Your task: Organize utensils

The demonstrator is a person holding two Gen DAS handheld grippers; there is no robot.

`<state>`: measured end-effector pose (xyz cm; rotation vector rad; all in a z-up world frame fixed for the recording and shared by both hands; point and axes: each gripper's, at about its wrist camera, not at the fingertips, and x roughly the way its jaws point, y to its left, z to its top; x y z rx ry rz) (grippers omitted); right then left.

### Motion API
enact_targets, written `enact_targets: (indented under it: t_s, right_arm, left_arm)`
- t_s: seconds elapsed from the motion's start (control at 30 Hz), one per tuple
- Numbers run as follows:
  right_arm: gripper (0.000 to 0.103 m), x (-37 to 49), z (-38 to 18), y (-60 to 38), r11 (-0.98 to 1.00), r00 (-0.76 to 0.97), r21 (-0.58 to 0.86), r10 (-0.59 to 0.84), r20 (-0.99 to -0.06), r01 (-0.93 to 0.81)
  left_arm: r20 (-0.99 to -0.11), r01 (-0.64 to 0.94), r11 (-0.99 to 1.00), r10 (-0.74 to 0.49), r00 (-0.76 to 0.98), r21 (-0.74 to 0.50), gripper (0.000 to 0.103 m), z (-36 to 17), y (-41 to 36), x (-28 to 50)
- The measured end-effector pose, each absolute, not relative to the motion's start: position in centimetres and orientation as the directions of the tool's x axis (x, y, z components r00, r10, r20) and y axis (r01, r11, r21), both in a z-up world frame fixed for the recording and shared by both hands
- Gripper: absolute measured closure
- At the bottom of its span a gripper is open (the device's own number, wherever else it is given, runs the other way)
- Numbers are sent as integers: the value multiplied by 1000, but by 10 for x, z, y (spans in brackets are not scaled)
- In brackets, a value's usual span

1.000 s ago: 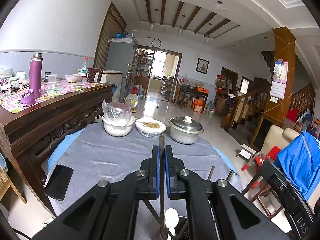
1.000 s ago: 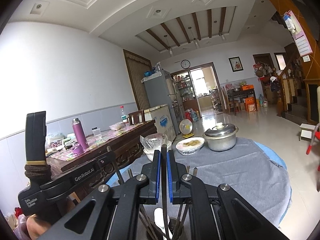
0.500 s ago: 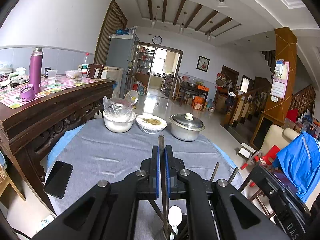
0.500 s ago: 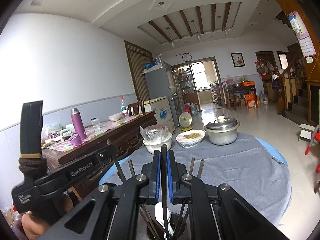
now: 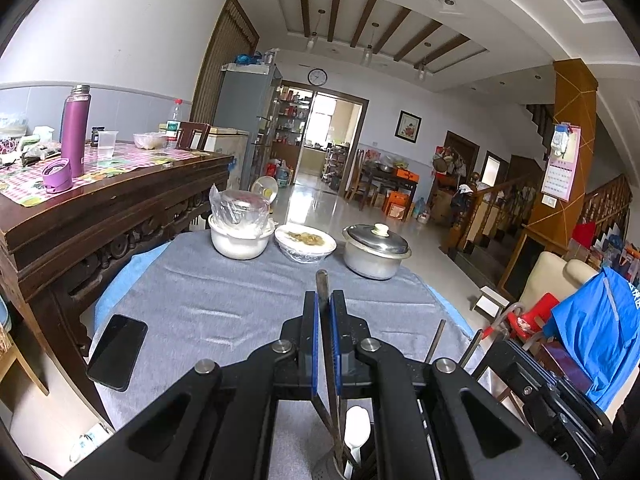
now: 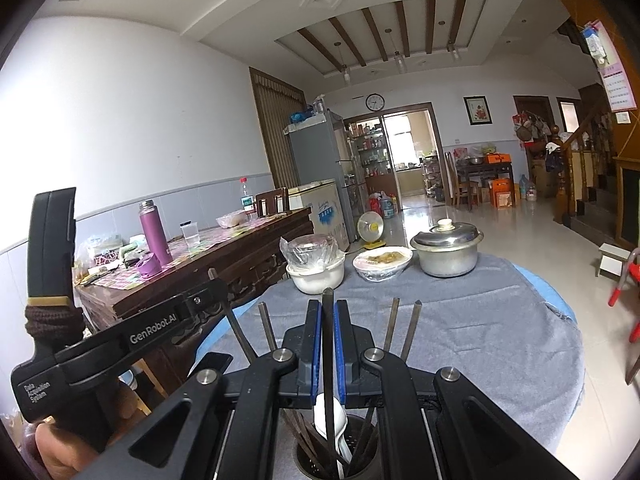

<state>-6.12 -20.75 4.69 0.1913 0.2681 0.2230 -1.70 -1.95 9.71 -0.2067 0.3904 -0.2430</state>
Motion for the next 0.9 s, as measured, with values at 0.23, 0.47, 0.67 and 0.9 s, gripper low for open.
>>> enact_targets:
  t_s: [0.23,0.47,0.67,0.9]
  right_arm:
    - [96,-54,45,-206,960,932,224,230,-280,-170]
    - [75,-48,41,-217,946,908,288,246,-339,-149]
    - [60,-63,48,-221,956,926,268,204,-319,-118]
    - [47,-81,51,-226,958,923,277,175,-343,-79]
  left_arm:
    - [-361,180,951,-264,894,-250,97,96,-13,-18]
    - [-371,150,964,-224,901,-218,32,96,-8,-27]
    - [-421,102,990,-133,897,-96,23,98,-11,-39]
    - [-484,31,999,-19,875,16,17,95,-10,-52]
